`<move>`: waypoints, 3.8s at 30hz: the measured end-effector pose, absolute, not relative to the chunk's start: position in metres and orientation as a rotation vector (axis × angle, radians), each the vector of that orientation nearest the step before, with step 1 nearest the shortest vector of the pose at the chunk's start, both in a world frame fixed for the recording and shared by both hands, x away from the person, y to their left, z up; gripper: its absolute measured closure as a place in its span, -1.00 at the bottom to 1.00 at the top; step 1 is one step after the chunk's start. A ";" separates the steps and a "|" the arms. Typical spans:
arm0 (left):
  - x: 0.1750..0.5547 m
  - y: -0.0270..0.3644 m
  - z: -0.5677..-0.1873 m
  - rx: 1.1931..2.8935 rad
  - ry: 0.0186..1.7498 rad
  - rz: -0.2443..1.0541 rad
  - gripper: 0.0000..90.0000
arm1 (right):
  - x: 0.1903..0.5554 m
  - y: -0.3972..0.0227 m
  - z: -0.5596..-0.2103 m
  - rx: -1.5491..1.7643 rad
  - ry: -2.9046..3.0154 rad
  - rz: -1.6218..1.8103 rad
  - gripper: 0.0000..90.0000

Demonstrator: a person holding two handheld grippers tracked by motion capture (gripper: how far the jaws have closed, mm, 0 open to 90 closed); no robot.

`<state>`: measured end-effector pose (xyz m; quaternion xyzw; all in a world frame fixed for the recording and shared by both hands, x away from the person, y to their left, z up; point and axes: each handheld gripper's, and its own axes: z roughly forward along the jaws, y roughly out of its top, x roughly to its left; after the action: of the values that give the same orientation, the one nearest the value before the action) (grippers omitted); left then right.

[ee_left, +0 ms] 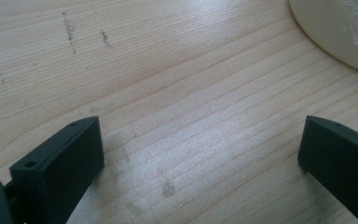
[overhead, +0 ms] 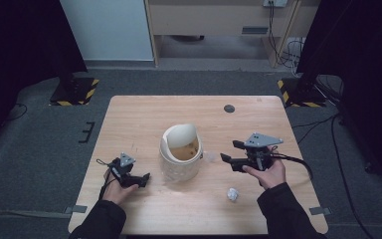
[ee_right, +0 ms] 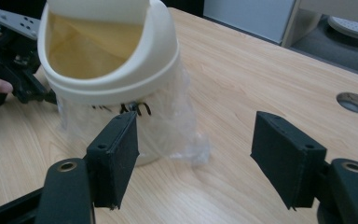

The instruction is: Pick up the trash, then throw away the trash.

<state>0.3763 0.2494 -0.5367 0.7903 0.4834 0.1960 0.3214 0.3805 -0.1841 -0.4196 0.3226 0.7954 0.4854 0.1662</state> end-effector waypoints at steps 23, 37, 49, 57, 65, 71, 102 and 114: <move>0.376 0.249 -0.537 2.076 1.271 0.514 -1.00 | 0.362 -0.220 -0.468 0.981 2.347 1.262 -0.37; 0.376 0.249 -0.537 2.074 1.272 0.514 -1.00 | 0.348 -0.211 -0.495 0.936 2.539 1.177 -0.21; 0.376 0.249 -0.537 2.074 1.272 0.514 -1.00 | 0.344 -0.202 -0.507 0.897 2.707 1.129 -0.17; 0.376 0.249 -0.537 2.074 1.272 0.514 -1.00 | 0.341 -0.199 -0.512 0.881 2.794 1.057 0.04; 0.376 0.249 -0.537 2.074 1.272 0.515 -1.00 | 0.341 -0.199 -0.512 0.884 2.831 1.047 0.39; 0.376 0.249 -0.537 2.074 1.272 0.514 -1.00 | 0.342 -0.200 -0.510 0.921 2.812 1.052 0.49; 0.376 0.249 -0.537 2.074 1.272 0.514 -1.00 | 0.362 -0.217 -0.473 1.032 2.415 1.416 0.51; 0.376 0.249 -0.537 2.074 1.273 0.514 -1.00 | 0.363 -0.223 -0.453 1.001 2.278 1.533 0.51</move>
<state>0.3756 0.2489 -0.5367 0.7896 0.4846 0.1957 0.3215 0.3626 -0.2229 -0.4525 0.3403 0.7749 0.5213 0.1093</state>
